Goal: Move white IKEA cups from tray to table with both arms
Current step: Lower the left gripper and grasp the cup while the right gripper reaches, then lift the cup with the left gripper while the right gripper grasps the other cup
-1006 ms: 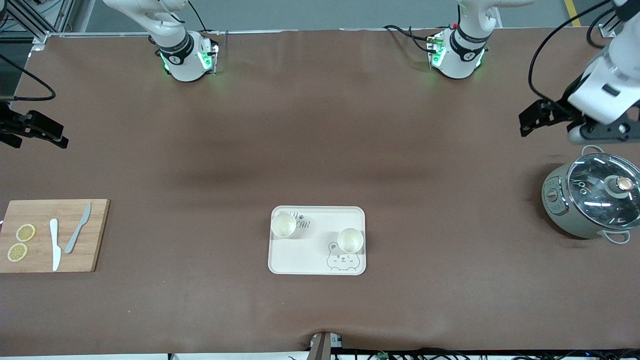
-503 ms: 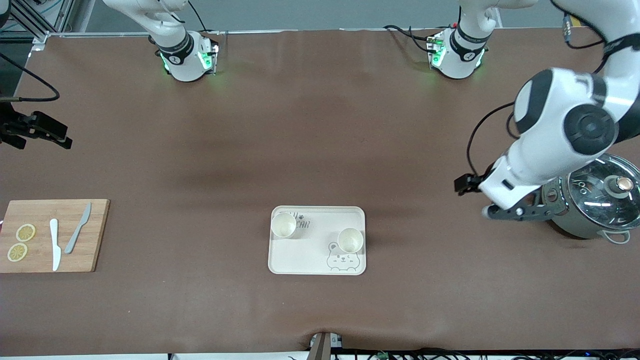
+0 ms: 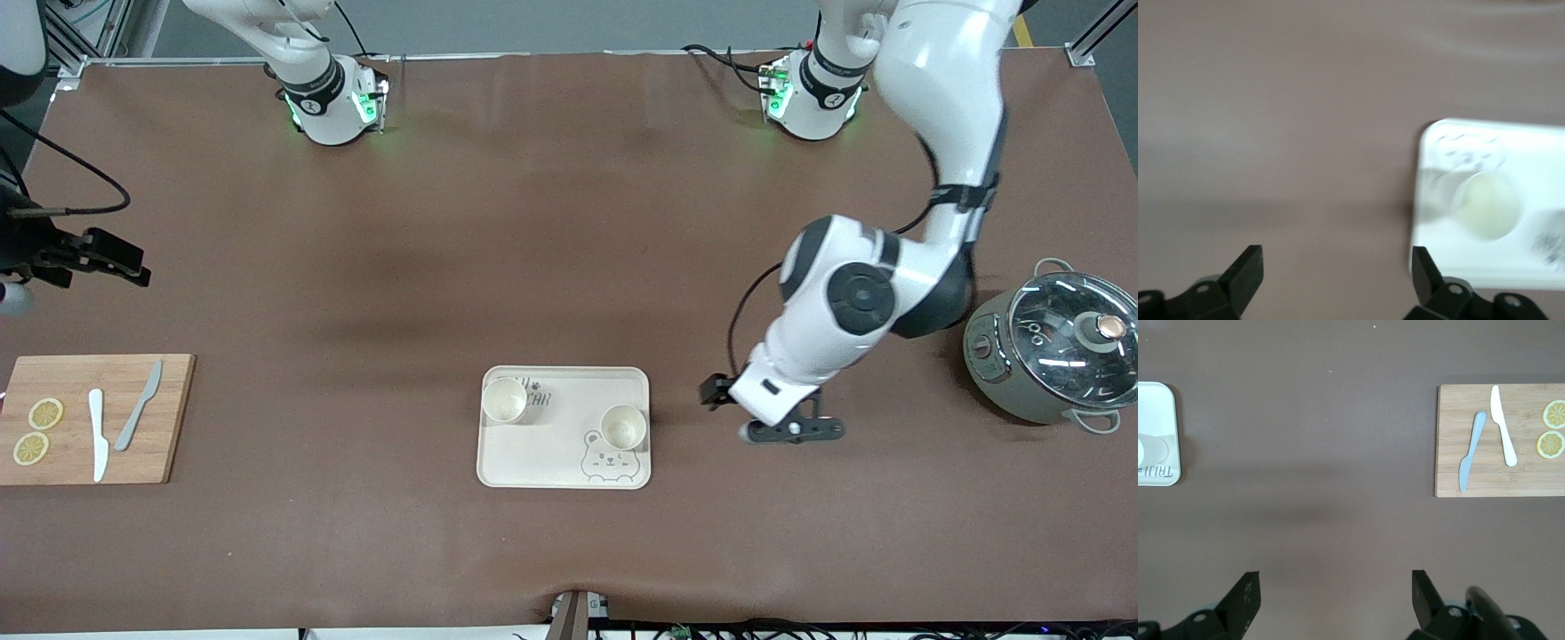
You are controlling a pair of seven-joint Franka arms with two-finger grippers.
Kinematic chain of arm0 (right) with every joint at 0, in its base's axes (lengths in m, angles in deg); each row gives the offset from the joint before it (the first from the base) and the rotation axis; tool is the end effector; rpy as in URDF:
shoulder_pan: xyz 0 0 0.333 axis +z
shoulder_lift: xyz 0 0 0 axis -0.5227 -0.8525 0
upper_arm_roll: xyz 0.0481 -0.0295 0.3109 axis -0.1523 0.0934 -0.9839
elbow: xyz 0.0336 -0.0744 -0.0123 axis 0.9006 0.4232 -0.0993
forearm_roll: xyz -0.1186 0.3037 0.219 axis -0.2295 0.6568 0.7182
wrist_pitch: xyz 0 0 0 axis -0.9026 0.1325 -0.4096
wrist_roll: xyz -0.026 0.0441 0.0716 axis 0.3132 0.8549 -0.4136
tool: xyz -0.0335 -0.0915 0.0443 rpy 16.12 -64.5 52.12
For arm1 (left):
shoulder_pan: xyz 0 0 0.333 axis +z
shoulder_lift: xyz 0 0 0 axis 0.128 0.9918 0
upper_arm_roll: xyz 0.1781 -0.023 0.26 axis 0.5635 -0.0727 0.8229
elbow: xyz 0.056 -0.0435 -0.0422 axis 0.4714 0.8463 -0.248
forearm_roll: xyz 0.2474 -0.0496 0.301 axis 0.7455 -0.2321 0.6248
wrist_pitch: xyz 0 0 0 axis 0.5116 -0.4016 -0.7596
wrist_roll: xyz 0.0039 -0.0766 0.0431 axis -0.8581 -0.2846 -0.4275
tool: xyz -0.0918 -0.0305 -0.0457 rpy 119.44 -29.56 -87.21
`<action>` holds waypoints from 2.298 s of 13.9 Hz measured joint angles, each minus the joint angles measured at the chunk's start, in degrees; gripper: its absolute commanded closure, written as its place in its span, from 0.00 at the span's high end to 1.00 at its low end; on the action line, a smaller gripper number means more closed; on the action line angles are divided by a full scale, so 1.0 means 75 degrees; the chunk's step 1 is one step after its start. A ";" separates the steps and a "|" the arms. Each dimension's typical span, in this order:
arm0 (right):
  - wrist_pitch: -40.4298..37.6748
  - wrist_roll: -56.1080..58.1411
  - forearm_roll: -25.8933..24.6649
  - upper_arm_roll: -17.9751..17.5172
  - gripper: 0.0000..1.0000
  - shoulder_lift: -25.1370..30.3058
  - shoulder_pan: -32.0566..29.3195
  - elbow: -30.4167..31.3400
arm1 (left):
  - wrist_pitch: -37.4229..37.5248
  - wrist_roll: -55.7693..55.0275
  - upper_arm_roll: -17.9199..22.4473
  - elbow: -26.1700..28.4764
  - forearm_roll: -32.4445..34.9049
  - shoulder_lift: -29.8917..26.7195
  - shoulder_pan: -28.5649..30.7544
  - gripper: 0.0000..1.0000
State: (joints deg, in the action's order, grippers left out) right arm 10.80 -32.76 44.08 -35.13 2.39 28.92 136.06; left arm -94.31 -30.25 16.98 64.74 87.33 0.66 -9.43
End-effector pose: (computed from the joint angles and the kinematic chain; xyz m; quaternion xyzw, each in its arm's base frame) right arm 0.5956 -0.0139 0.5966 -0.9999 -0.0026 0.0164 0.0004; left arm 0.6690 -0.2957 0.3479 0.9953 0.0438 0.0614 0.0609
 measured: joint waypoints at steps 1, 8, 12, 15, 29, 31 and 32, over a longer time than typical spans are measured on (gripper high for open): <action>0.0022 0.0000 0.0000 0.0002 1.00 -0.0088 -0.0001 0.0002 | -0.0335 -0.0409 0.0005 -0.0133 0.0000 0.0265 -0.0204 0.90; 0.0111 -0.0005 0.0159 0.0017 1.00 -0.0867 -0.0005 0.0024 | -0.1608 -0.1099 0.0006 -0.0381 0.0000 0.1289 -0.0610 0.67; 0.0107 -0.0248 0.0174 0.0000 1.00 -0.0944 0.0069 0.0024 | -0.1783 -0.1480 0.0003 -0.0397 0.0000 0.1560 -0.0905 0.30; 0.0180 -0.0629 0.0174 -0.0007 1.00 -0.1286 0.0209 0.0028 | -0.1785 -0.1686 0.0005 -0.0401 0.0000 0.1633 -0.1030 0.00; 0.2578 -0.3730 0.1840 -0.0042 1.00 -0.3240 0.1407 -0.0007 | -0.0632 -0.1382 0.0086 -0.0751 0.0142 0.0404 -0.0628 0.00; 0.2741 -0.4459 0.1913 -0.0047 1.00 -0.3307 0.1684 -0.0009 | 0.0047 -0.1320 0.0094 -0.0712 0.0149 -0.0041 -0.0408 0.00; 0.2799 -0.4953 0.1915 -0.0052 1.00 -0.3350 0.1869 -0.0008 | 0.0343 -0.1224 0.0097 -0.0636 0.0154 -0.0250 -0.0292 0.00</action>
State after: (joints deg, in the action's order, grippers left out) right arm 31.79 -69.91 58.45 -35.53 -22.73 42.94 136.00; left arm -91.74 -39.43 17.71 59.97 88.49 -1.22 -11.62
